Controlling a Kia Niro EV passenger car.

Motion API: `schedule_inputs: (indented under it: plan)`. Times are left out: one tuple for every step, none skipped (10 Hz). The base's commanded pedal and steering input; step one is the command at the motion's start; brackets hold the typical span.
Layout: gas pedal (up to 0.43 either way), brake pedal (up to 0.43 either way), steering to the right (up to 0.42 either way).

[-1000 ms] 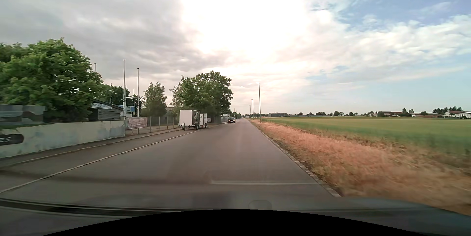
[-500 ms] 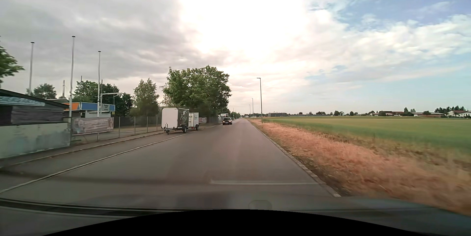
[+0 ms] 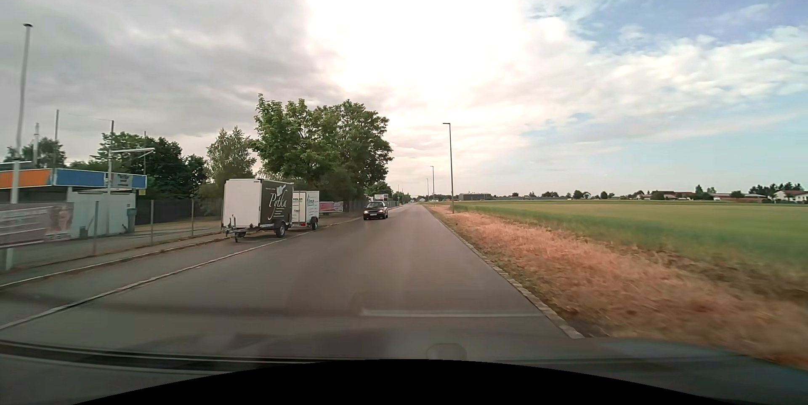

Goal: Follow the waypoints while adhering to traffic rules and regulations

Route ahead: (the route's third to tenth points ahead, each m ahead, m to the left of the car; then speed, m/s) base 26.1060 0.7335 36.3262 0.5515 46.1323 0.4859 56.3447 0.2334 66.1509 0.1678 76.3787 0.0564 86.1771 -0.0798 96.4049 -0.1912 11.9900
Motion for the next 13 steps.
schedule_inputs:
  plan:
    - [0.248, 0.0, 0.0]
    - [0.248, 0.0, -0.001]
    - [0.248, 0.0, -0.003]
    - [0.248, 0.0, -0.003]
    - [0.248, 0.0, -0.003]
    - [0.248, 0.0, -0.006]
    - [0.248, 0.0, -0.006]
    - [0.248, 0.0, -0.006]
    - [0.248, 0.0, -0.005]
    - [0.24, 0.0, -0.005]
    - [0.209, 0.0, -0.005]
    - [0.02, 0.0, -0.005]
    - [0.02, 0.0, -0.005]
